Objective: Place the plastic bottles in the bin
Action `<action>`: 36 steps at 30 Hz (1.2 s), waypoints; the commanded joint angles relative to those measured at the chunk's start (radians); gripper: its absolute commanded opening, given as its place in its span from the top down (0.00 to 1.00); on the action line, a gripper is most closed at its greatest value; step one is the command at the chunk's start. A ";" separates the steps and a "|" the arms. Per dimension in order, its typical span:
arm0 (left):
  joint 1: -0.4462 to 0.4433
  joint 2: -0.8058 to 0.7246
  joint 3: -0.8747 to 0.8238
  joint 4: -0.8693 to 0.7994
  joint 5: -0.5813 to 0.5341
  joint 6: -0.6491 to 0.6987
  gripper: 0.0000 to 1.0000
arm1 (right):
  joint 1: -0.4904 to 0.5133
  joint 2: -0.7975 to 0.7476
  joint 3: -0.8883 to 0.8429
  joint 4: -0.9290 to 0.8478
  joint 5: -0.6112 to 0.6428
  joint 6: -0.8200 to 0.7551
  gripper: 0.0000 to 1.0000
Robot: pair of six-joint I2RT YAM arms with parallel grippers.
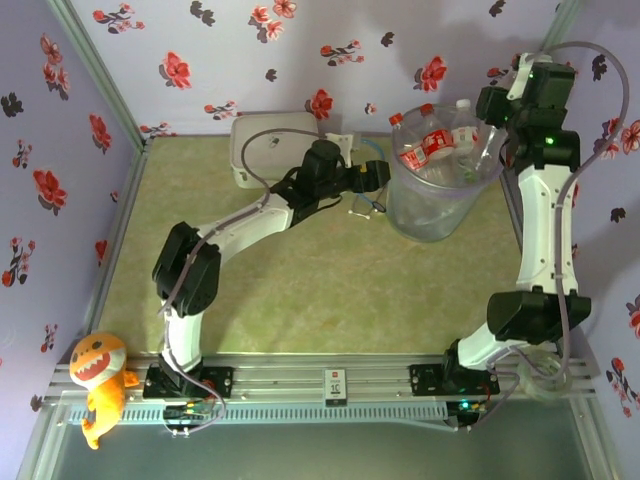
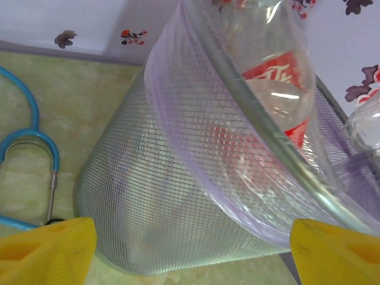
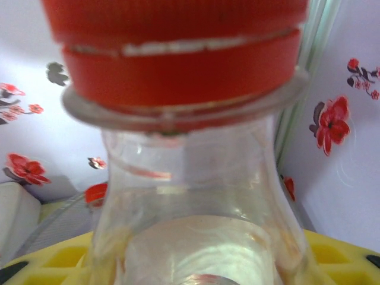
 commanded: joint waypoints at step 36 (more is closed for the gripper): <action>-0.013 0.078 0.094 0.042 -0.017 -0.063 0.16 | 0.008 -0.007 -0.165 -0.046 -0.175 -0.008 0.20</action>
